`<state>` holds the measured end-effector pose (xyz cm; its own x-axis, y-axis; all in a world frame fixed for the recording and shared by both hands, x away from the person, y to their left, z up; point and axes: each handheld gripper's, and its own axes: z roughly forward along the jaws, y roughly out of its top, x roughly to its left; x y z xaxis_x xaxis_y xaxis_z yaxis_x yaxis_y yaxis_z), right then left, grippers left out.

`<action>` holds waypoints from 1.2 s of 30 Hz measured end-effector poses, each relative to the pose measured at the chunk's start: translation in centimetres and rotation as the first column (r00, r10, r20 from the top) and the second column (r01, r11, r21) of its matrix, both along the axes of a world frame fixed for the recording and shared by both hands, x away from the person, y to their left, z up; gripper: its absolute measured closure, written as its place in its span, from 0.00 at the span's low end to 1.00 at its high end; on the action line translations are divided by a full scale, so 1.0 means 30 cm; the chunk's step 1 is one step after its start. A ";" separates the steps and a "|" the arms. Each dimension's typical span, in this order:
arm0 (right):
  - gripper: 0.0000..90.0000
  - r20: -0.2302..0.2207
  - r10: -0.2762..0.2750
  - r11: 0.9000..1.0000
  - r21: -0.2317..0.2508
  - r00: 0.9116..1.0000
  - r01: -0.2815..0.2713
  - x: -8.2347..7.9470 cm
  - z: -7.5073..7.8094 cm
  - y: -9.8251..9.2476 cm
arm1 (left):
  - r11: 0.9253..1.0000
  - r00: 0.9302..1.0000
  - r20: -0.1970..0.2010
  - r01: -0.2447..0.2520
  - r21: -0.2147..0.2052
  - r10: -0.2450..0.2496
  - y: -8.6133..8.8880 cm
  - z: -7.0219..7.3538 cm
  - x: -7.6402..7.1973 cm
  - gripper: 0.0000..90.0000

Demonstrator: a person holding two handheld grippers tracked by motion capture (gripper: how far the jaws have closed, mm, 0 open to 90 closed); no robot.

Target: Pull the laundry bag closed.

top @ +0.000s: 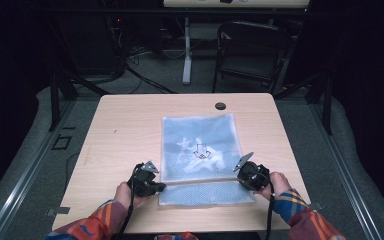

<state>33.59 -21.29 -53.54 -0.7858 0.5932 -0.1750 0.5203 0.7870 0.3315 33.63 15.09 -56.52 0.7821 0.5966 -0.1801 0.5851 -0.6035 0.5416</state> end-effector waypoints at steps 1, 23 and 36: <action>0.91 -0.001 0.000 1.000 -0.003 1.000 0.000 0.000 0.001 -0.003 | 1.000 1.000 0.001 0.002 0.001 -0.002 0.000 0.000 0.000 1.00; 0.90 -0.027 -0.016 1.000 -0.008 1.000 0.016 0.003 -0.008 -0.014 | 1.000 1.000 0.000 -0.002 -0.001 0.002 0.000 0.000 0.000 1.00; 0.38 -0.032 -0.056 0.986 0.157 0.998 0.060 -0.010 0.032 -0.039 | 1.000 1.000 0.012 -0.002 -0.013 0.002 0.001 0.023 -0.014 0.61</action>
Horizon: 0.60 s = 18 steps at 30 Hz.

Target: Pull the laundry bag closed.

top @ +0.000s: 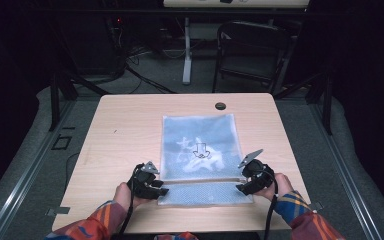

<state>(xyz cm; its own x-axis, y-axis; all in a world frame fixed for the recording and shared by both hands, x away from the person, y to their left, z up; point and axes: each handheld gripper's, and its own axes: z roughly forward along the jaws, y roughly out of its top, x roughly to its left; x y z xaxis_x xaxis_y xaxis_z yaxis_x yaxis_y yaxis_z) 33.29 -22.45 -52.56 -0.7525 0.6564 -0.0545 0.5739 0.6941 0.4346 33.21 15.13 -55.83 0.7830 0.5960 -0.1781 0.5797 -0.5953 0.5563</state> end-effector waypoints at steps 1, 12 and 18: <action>0.34 0.004 -0.006 1.000 0.000 1.000 0.006 -0.002 0.008 -0.006 | 1.000 1.000 0.004 -0.015 0.008 0.015 0.005 0.005 0.002 0.56; 0.11 0.032 -0.161 0.984 0.080 0.986 0.159 -0.053 0.055 -0.112 | 0.995 0.991 0.093 -0.100 -0.008 0.100 0.086 0.109 -0.030 0.25; 0.07 0.021 -0.239 0.967 0.094 0.971 0.236 -0.101 0.058 -0.174 | 0.992 0.986 0.111 -0.124 0.013 0.122 0.128 0.135 -0.071 0.18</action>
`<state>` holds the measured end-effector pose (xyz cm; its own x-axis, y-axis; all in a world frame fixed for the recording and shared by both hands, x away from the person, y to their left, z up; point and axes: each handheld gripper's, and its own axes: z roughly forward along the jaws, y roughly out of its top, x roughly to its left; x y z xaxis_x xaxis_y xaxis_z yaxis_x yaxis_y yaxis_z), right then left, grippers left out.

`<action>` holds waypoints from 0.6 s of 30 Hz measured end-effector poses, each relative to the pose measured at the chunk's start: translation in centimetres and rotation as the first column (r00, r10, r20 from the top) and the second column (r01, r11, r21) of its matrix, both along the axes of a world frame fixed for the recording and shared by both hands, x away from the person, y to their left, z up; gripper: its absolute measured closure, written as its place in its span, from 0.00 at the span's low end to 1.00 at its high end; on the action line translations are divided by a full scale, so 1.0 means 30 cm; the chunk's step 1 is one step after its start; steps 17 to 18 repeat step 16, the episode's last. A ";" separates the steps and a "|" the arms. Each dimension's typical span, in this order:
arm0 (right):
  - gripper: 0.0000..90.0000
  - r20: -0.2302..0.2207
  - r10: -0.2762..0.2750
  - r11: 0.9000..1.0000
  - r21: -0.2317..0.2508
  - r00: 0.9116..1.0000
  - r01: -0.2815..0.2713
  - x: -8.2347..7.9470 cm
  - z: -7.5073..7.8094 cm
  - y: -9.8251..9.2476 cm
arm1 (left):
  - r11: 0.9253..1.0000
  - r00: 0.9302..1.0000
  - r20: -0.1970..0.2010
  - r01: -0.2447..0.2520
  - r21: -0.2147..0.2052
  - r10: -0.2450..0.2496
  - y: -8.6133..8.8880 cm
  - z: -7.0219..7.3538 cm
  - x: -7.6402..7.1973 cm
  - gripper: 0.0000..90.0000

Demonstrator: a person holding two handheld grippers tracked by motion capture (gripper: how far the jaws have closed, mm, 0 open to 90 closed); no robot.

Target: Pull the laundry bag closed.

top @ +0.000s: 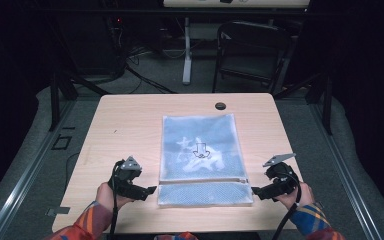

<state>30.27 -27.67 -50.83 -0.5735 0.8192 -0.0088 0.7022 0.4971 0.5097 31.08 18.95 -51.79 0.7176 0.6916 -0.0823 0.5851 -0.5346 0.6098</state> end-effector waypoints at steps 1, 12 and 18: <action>0.06 0.003 -0.009 1.000 0.000 1.000 0.009 -0.007 -0.003 -0.009 | 1.000 1.000 0.006 -0.010 0.000 0.010 0.007 0.003 -0.008 0.18; 0.00 -0.063 -0.033 0.999 -0.044 0.997 0.030 -0.082 -0.046 -0.072 | 0.994 0.995 0.033 -0.092 0.055 0.090 0.089 0.007 -0.046 0.13; 0.00 -0.066 -0.035 0.997 -0.075 0.997 0.030 -0.082 -0.061 -0.080 | 0.988 0.994 -0.037 -0.102 0.118 0.107 0.098 -0.034 -0.016 0.03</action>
